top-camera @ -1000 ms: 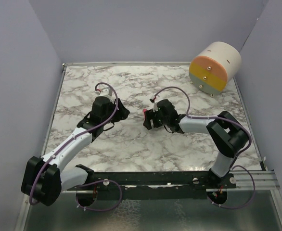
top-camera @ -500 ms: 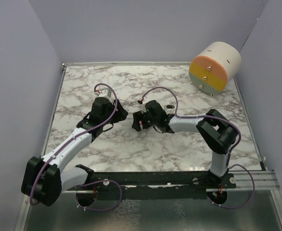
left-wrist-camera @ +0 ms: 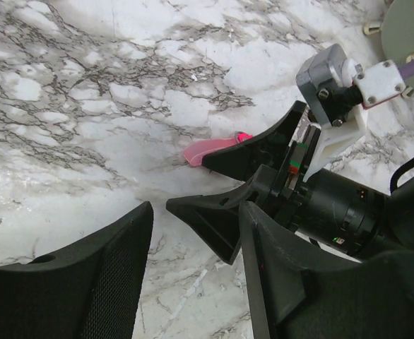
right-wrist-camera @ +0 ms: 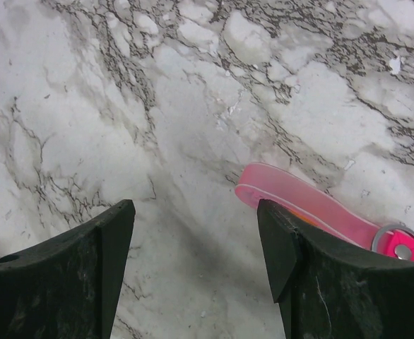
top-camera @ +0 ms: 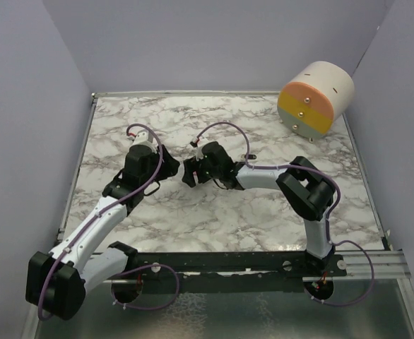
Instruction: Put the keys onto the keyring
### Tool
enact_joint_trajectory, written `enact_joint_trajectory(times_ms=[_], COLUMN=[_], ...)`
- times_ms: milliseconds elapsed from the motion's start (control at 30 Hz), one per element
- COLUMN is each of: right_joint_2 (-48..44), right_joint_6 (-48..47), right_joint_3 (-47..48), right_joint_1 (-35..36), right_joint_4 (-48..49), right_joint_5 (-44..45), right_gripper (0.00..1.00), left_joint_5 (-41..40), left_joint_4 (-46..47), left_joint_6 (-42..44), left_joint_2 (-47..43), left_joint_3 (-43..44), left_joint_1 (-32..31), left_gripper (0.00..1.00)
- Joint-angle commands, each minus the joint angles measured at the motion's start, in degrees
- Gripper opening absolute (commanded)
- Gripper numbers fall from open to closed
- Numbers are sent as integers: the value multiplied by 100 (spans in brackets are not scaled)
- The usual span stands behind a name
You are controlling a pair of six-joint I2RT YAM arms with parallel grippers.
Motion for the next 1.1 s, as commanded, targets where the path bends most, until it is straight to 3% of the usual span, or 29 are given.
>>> enact_joint_trajectory(times_ms=[0,200,433,533,800,1067], right_joint_2=[-385,-1012,-1240,-1359,-1604,-1231], right_joint_6=[-169,-372,-302,-208,-102,-458], right_joint_3=[-262,-659,-779,-930,-1248,-948], right_joint_1=[53,44,-97,-337,-859,-1174], right_joint_4=[60,-173,-482,-419,-303,-252], right_joint_5=[512,1222,1738,1553,1150,451], right_gripper=[71,71,69,65,60,56], left_joint_5=[-314,-266,3,127,583,972], left_joint_4=[-46,121,487,706,1391,1950], left_joint_6=[-31,-69,-69,-115,-216,-367], left_joint_2=[-396,-551,-371,-308,185,833], left_joint_3=[-118,-253,-412,-506,-590,-569], left_joint_1=[39,44,36,43,40,28], left_gripper=[53,49,35,31,31,31])
